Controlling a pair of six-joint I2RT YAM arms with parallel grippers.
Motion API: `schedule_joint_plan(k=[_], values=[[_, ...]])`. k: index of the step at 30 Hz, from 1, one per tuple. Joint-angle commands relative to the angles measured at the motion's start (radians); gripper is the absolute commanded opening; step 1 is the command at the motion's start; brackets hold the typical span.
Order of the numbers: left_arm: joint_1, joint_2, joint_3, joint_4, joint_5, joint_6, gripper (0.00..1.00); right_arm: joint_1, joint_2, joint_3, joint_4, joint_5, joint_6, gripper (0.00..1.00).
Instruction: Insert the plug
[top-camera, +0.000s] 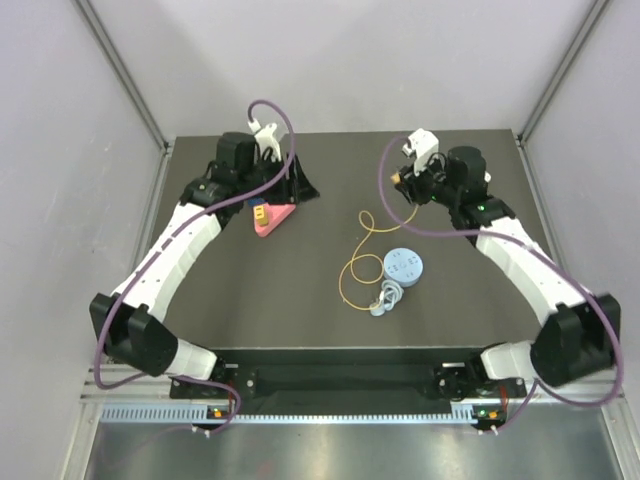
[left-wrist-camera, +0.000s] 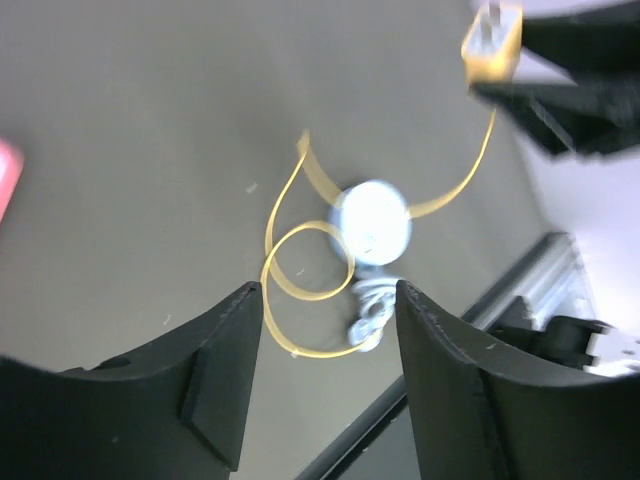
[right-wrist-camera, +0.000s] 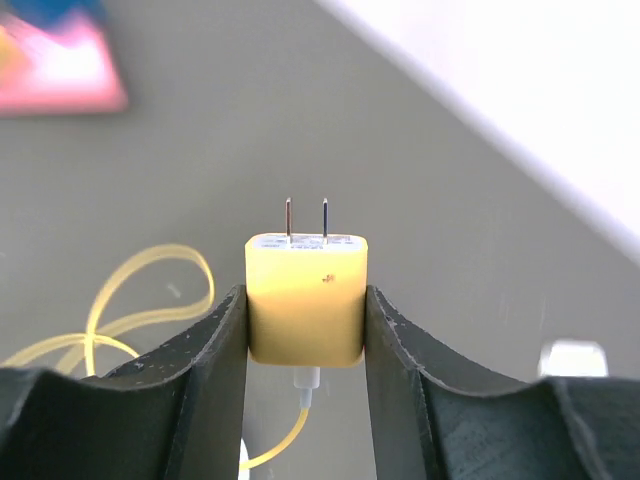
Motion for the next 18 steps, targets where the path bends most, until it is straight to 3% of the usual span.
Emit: schedule_joint_plan(k=[1, 6, 12, 18], values=[[0.022, 0.042, 0.1, 0.068, 0.184, 0.022, 0.59, 0.055, -0.139, -0.05, 0.135, -0.102, -0.032, 0.0], [0.027, 0.09, 0.139, 0.175, 0.371, -0.032, 0.61, 0.164, -0.264, -0.064, 0.164, -0.17, -0.014, 0.0], [0.019, 0.11, 0.075, 0.327, 0.583, -0.167, 0.72, 0.241, -0.279, -0.033, 0.088, -0.187, -0.021, 0.0], [-0.013, 0.098, 0.055, 0.332, 0.526, -0.151, 0.76, 0.284, -0.263, -0.036, 0.092, -0.194, -0.006, 0.0]])
